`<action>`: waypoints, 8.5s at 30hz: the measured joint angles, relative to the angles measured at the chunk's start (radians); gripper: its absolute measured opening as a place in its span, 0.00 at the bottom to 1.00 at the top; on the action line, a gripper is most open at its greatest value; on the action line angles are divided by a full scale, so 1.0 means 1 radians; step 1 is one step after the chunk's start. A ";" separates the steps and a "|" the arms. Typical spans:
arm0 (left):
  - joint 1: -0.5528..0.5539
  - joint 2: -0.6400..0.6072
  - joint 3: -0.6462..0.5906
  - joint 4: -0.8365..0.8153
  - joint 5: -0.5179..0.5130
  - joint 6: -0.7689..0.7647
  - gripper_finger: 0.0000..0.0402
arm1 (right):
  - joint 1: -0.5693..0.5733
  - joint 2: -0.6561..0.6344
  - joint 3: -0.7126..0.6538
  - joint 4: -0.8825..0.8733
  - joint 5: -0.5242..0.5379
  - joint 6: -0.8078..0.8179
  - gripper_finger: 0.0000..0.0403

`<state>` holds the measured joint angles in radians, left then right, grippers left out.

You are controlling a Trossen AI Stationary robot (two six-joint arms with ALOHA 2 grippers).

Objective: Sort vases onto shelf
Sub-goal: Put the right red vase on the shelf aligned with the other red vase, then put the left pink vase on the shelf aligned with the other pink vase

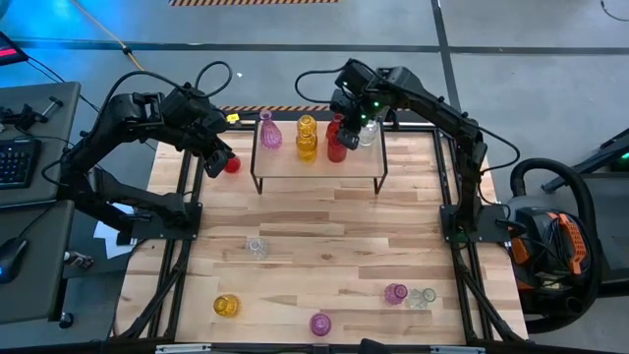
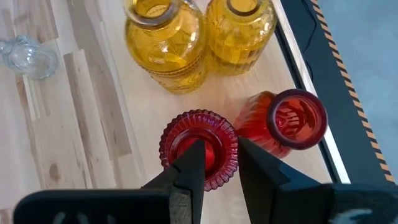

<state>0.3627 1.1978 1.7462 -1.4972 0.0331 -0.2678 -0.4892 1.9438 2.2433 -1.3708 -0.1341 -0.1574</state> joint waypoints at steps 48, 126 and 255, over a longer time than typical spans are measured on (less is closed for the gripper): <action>0.000 0.000 0.000 0.000 0.000 0.000 0.21 | 0.047 -0.254 -0.024 -0.065 -0.015 -0.064 0.13; 0.000 0.000 0.000 0.000 0.000 0.000 0.21 | 0.142 -1.905 -2.174 1.214 0.188 0.467 0.00; -0.906 0.837 0.001 0.823 -0.045 -0.338 0.59 | 0.142 -1.903 -2.174 1.212 0.190 0.471 0.00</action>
<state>-0.5438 2.0348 1.7473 -0.6744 -0.0123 -0.6056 -0.3468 0.0406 0.0696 -0.1589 0.0563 0.3134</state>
